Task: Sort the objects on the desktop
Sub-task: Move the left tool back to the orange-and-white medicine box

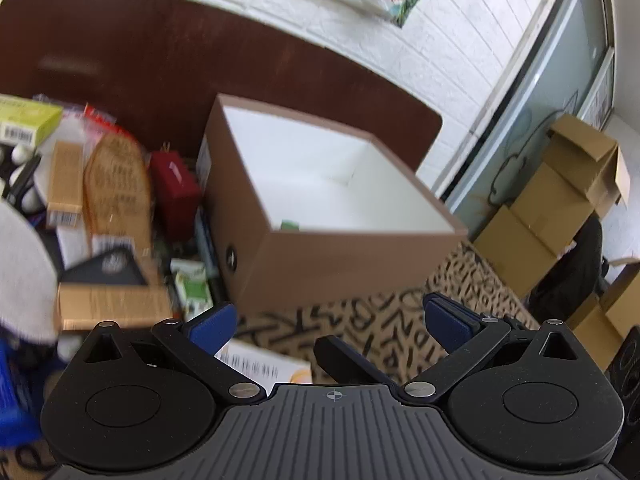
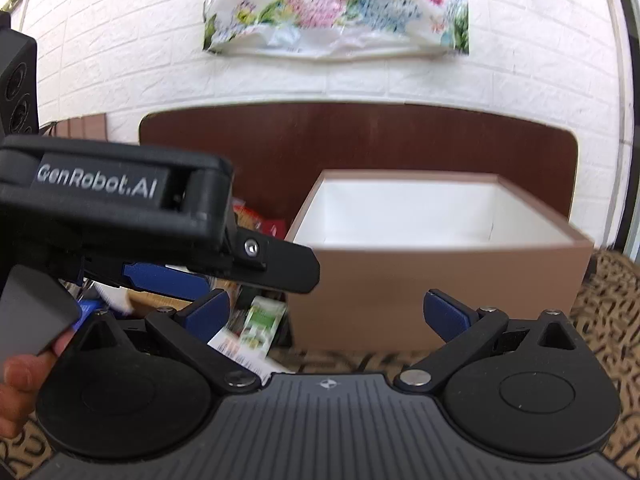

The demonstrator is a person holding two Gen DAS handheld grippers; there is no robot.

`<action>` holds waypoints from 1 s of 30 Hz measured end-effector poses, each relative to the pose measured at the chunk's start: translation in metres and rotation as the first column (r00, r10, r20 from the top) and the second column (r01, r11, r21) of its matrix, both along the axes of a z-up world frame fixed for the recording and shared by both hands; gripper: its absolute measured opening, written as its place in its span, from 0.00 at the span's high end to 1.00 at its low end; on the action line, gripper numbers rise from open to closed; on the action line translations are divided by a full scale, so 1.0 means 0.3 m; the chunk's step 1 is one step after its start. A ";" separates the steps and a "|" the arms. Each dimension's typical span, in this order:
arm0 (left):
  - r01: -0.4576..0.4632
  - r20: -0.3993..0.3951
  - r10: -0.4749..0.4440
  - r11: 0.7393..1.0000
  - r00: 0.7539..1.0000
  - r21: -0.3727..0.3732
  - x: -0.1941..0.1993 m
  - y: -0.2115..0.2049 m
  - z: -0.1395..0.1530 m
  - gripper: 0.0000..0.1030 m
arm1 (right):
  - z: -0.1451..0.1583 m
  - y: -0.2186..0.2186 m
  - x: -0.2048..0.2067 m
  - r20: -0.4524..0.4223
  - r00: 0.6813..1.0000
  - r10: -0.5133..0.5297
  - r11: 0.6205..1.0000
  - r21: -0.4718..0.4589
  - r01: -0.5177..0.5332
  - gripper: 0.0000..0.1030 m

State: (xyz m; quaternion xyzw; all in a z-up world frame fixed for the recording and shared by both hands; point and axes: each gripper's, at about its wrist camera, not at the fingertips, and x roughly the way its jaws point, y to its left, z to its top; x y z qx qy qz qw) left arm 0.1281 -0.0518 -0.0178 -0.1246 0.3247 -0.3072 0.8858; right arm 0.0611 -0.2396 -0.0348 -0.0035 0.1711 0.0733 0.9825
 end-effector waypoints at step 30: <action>-0.064 0.008 0.064 0.985 0.998 0.160 -0.054 0.072 -0.167 0.00 | -0.242 0.035 -0.075 -0.237 0.971 0.025 0.998 0.064 -0.010 0.01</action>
